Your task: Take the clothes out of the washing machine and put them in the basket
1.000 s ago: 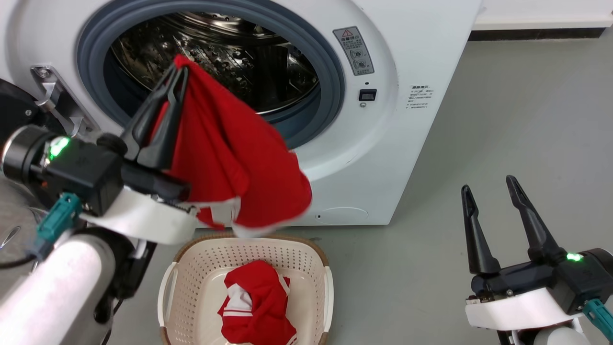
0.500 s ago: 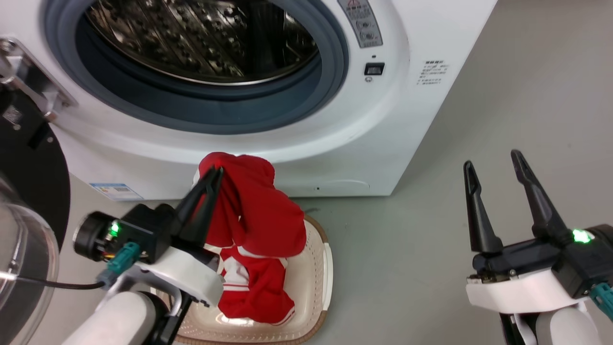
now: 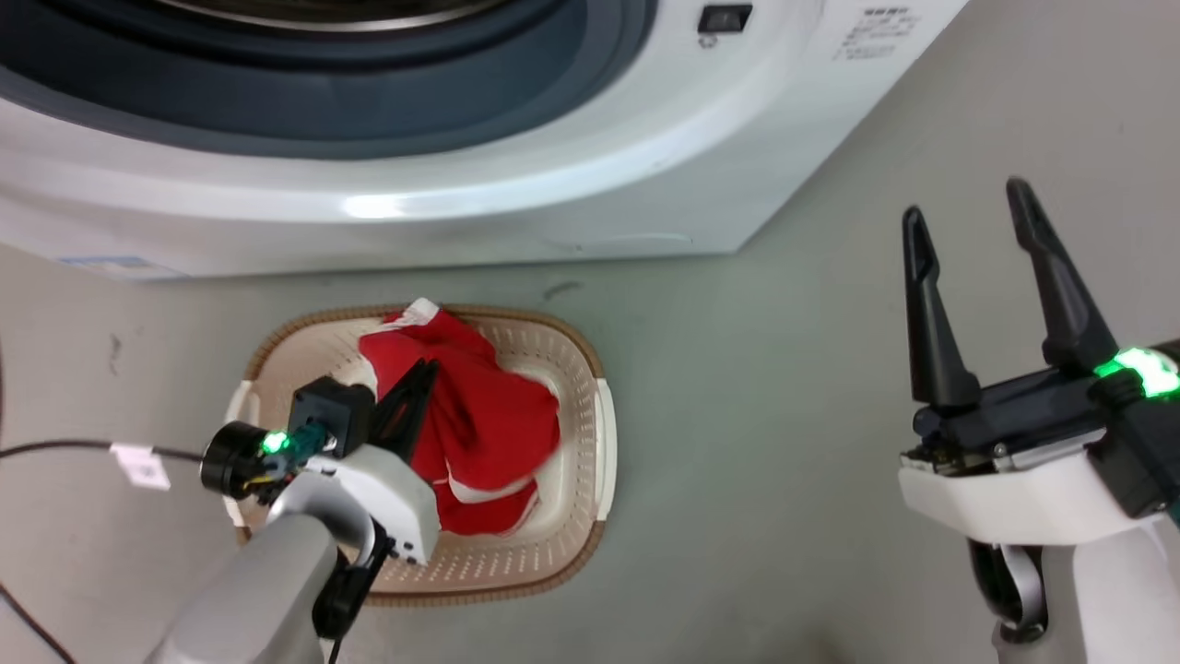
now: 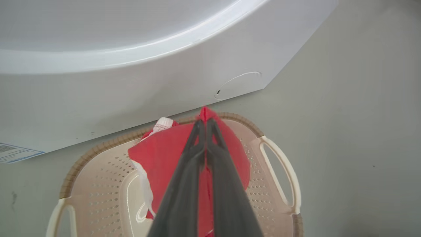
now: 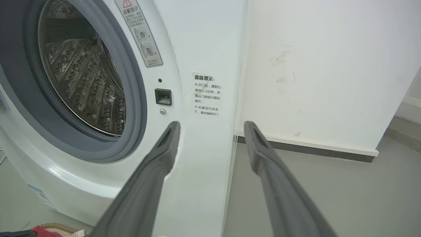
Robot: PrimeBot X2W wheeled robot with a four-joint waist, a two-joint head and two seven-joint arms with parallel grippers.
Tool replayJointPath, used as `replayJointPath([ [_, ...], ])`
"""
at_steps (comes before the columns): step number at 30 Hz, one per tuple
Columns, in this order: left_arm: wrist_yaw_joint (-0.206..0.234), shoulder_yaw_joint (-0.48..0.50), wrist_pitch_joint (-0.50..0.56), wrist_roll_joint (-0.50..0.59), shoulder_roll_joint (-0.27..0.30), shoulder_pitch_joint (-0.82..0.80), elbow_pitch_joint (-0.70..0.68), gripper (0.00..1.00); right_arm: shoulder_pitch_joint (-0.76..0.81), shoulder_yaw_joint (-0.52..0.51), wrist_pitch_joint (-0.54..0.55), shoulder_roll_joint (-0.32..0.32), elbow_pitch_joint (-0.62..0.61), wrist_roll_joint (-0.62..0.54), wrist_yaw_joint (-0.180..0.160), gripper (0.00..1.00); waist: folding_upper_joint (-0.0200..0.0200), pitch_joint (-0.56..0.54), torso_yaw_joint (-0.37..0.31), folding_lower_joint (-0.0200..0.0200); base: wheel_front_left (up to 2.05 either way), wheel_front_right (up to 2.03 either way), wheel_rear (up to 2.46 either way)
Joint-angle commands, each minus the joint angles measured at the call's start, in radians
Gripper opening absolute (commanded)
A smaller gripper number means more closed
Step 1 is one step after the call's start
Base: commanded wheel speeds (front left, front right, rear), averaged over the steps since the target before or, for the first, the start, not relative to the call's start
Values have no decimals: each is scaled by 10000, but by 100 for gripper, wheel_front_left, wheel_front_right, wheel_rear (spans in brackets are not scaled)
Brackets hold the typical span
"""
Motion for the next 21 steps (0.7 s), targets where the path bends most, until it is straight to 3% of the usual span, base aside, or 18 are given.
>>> replayJointPath([
  [1,-194,-69,-68,112,-172,-490,711,0,-325,0,-16,14,-97,55,-11,100,0,925,-322,-1,0,0,0],
  [13,-1134,-977,143,878,-1519,-3368,5924,0,-1316,-354,-17,16,-490,368,-11,100,0,3360,-763,-1,0,0,0],
  [21,-1376,-1439,333,1200,-2165,-4448,7767,0,-1632,-573,-17,16,-584,514,-11,100,0,4128,-883,-1,0,0,0],
])
